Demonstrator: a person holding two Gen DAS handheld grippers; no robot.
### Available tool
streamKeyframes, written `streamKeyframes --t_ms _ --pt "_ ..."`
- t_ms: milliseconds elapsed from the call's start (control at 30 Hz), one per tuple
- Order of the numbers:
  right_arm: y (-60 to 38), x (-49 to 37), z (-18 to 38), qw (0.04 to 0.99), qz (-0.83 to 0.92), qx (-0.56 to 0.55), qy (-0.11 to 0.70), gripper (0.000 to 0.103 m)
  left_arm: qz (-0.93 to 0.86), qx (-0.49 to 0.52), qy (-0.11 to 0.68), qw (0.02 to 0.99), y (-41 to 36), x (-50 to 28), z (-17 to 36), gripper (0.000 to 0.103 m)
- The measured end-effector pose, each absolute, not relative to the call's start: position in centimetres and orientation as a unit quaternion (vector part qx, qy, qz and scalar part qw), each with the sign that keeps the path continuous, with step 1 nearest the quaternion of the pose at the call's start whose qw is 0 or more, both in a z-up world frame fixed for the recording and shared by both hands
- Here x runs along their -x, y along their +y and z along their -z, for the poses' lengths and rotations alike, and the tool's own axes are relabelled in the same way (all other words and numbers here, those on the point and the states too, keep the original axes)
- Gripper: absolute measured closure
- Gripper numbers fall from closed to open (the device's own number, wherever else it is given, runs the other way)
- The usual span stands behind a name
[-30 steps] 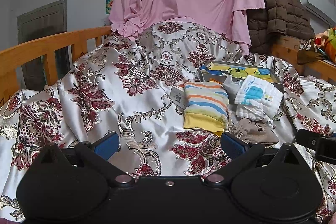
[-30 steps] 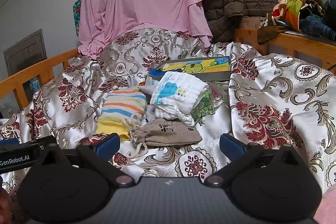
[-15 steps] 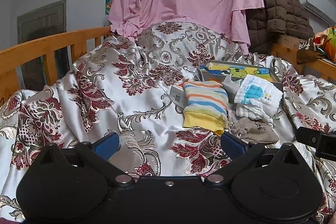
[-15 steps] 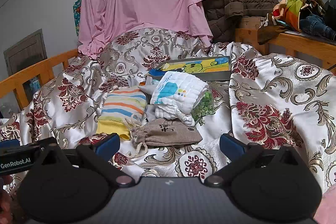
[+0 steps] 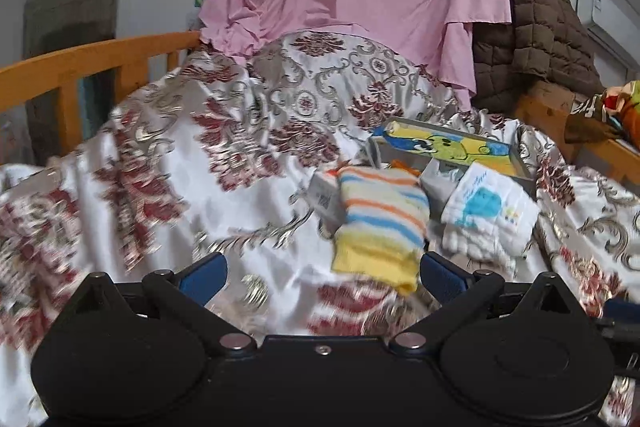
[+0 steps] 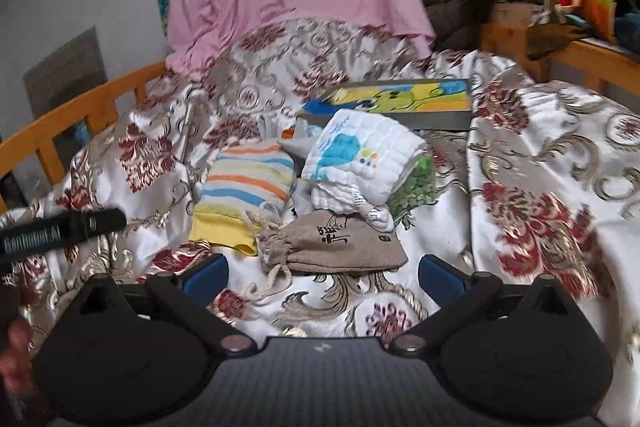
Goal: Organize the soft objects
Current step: 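Grasp the striped sock with the left tool while the right tool grasps the burlap pouch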
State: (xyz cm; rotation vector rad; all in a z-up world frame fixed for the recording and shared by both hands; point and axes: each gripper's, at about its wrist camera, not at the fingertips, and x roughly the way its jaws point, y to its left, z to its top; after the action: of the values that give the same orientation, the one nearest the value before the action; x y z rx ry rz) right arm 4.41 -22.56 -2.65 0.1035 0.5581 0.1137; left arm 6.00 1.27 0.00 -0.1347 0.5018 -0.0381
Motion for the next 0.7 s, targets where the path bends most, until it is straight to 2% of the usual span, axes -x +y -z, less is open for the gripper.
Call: streamKeyframes --t_ms 267,700 --pt "-24.6 -11.5 5.1 0.931 -0.101 -0.064 0.345 0.0 0.06 0.035 0.279 0.958 0.3 -13.9 1.3 0.001" --pt "-27.2 -18.6 8.8 0.9 -0.137 -0.131 0.392 0.0 0.153 0.009 0.358 0.921 -1.4 -23.0 4.6 0.001"
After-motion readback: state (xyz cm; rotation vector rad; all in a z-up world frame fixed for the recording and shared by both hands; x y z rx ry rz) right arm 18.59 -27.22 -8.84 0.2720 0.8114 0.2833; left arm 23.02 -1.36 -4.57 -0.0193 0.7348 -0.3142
